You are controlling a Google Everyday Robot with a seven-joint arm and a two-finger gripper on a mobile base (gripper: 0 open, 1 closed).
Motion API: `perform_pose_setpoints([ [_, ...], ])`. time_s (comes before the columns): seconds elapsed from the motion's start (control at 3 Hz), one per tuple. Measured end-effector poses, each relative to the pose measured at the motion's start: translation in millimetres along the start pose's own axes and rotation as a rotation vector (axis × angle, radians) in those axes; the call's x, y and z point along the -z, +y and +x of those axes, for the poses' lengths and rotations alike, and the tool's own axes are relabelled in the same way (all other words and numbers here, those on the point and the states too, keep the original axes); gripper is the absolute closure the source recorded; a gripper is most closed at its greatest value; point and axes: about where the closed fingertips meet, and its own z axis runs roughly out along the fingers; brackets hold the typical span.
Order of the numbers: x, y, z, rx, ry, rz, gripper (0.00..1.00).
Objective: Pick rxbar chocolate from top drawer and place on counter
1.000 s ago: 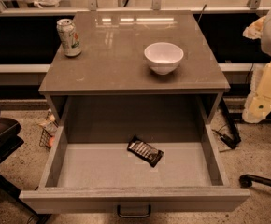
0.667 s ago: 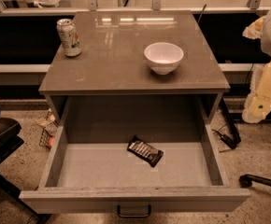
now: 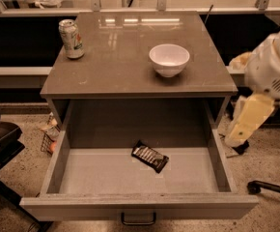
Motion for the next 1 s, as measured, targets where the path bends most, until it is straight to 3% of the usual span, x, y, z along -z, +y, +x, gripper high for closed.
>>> perform_pose_setpoints([
  [0.67,-84.8,2.8,13.4,-0.056,-0.195,0.043,0.0],
  [1.0,-86.4,-8.6,11.3,-0.061,-0.215,0.096,0.0],
])
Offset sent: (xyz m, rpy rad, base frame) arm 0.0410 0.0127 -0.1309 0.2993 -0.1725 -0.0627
